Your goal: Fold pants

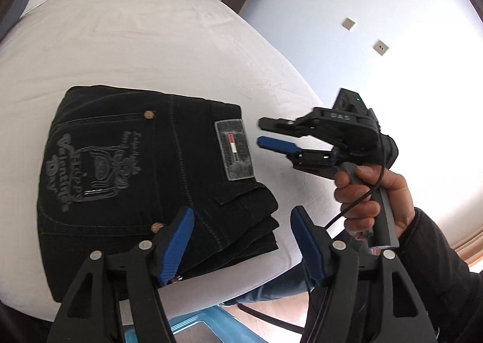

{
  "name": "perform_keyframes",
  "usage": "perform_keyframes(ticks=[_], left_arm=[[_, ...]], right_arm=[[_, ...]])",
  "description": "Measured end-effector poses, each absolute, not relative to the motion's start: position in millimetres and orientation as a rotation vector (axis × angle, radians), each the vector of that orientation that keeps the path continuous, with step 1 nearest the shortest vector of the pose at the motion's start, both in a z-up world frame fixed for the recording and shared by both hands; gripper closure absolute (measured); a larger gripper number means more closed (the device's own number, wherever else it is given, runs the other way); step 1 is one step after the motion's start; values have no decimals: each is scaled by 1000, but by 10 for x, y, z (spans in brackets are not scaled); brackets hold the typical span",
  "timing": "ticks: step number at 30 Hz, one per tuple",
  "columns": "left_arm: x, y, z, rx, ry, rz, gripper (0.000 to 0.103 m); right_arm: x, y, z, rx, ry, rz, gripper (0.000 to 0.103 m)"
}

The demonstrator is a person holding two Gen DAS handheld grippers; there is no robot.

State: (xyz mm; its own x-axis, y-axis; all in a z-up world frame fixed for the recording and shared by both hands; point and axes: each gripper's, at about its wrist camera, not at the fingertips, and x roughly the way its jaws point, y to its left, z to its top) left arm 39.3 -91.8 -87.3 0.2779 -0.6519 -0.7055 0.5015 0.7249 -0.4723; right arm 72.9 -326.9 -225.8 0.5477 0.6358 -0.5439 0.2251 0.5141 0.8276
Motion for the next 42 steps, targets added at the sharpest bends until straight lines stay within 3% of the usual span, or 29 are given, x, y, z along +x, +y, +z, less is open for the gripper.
perform_keyframes(ticks=[4,6,13,15,17,21,24,25,26,30,36,42], left_arm=[[484,-603,-851,-225,1018,-748,36],[531,-505,-932,-233,1020,-730,47],[767,-439,-959,-234,1019,-715,59],[830,-421,-1041,-249,1041,-711,59],[889,-427,-1113,-257,1068,-711,68],[1005,-415,-1122,-252,1067,-731,68],[1200,-467,-1069,-232,1059,-745,68],[1285,-505,-1035,-229,1059,-765,68],[1378,-546,-1009,-229,1065,-795,68],[1911,-602,-1066,-271,1104,-872,68],[2583,-251,-1645,-521,1248,-871,101],[2366,181,-2088,-701,1286,-895,103]], right_arm=[[846,-2922,-1780,974,946,522,82],[1017,-2615,-1694,920,985,611,82],[1537,-2500,-2291,1001,1140,611,82],[1527,-2615,-2513,1025,1187,554,85],[1432,-2684,-2709,1076,1212,517,91],[1056,-2615,-2570,1043,1190,595,86],[856,-2392,-2654,958,1290,616,87],[829,-2346,-2756,918,1330,592,91],[814,-2365,-2837,931,1329,586,103],[822,-2473,-2996,986,1319,574,103],[827,-2378,-2979,958,1315,539,103],[874,-2325,-2945,946,1324,530,103]])
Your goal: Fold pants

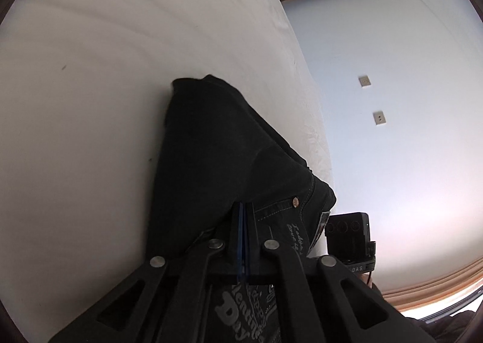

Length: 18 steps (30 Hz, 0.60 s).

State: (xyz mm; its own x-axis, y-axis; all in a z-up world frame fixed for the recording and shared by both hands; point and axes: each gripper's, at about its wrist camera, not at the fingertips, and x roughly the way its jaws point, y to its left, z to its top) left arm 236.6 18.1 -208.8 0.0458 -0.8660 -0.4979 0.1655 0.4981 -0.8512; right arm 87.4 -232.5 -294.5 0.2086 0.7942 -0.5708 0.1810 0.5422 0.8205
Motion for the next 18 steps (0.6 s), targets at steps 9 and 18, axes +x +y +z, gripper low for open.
perform_keyframes(ticks=[9,18], left_arm=[[1962,497,-2177,-806,1256,-931,103],[1422,634,-2182,-783,1269,-959,103]], right_arm=[[961,-2325,-2873,919,1337,485,103],[1002,-2250,-2848,889,1341,459,103]])
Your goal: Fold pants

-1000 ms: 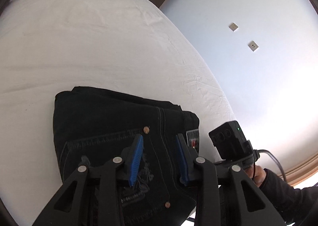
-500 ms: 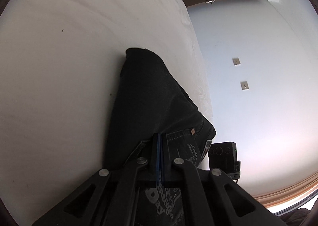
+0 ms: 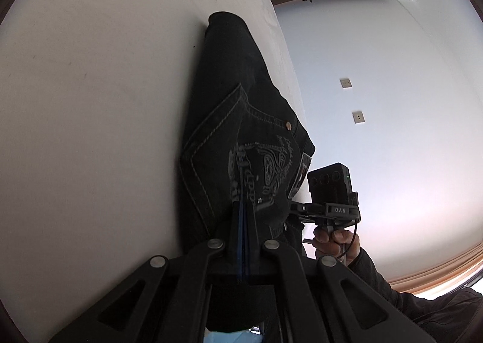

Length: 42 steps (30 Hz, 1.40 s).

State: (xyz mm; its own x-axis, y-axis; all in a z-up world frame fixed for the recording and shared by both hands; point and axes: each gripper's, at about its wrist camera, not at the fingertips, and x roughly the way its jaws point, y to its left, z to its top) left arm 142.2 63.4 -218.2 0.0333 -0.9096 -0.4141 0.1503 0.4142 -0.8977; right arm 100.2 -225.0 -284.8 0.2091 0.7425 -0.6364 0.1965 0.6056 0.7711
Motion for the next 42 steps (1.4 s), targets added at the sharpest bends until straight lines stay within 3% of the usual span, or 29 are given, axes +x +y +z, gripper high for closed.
perform_keyframes(ticks=[8,20,29,30,31,33,35,38,40,41,42], left_arm=[[988,626,-2203,-705,1332,-940,101],[976,367,-2131,-507,1319,-836,97],[909,328,-1681,-382,1244,-747,99],[899,354,-1564,-367,1218,-749,89],[901,384,-1447,-356,1189,-753,81],[986,480,-1262,-349,1139,-729,52],[1162,602,-1198,-351,1103,-663,30],[1516,717,-1290,-388,1120,-572,26],[1722,709,-1421,-406,1169,-557,26],[1795,674,-1477,-392,1191,-548,26],[1844,642,-1535,-370,1210,-553,26]], right_arm=[[1003,-2234,-2866,886,1318,465,103],[894,-2167,-2768,774,1179,511,103],[409,-2390,-2566,744,1075,553,103],[329,-2478,-2529,757,1070,527,103],[246,-2548,-2485,774,1054,511,97],[120,-2709,-2367,797,1004,468,95],[103,-2831,-2277,803,964,411,95],[279,-2902,-2203,809,926,353,90],[478,-2862,-2220,796,957,335,69],[584,-2821,-2232,778,977,320,47],[682,-2782,-2245,754,993,304,40]])
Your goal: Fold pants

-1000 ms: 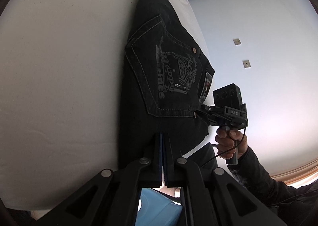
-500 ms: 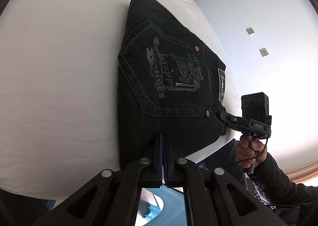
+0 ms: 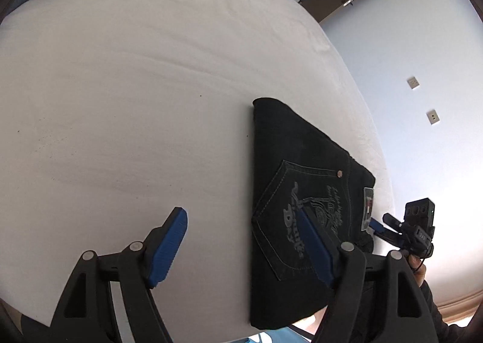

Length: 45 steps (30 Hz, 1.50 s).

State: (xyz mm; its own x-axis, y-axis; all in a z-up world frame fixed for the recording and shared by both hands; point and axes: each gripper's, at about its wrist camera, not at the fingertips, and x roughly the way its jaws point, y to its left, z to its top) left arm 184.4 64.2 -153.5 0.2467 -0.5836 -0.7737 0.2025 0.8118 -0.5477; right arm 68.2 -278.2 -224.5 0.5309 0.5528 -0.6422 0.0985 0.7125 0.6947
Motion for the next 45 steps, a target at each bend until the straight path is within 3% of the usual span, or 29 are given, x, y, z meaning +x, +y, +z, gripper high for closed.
perform_keyframes(ticks=[12,13,15,17,20,27,45], left_arm=[[1857,65,-1759,-137,1310,-586,27],[1853,40,-1759,-125,1315,-587,31],[1837,-29,-1749,-105,1325,-606,57],[1831,-103,-1749,-81,1336,-608,62],[1803,-162,-1736,-40,1330,-594,67],[1748,-170,-1636,-51,1301,-578,81],[2061,-34,-822,-27,1100,-572,85]], right_arm=[[1388,-2723,-2382,710,1152,196,38],[1435,-2702,-2385,700,1165,192,38],[1516,-2627,-2373,660,1187,185,39],[1565,-2538,-2366,608,1202,165,55],[1592,-2495,-2382,602,1209,150,67],[1536,-2361,-2282,542,1172,148,84],[1676,-2562,-1252,439,983,220,89]])
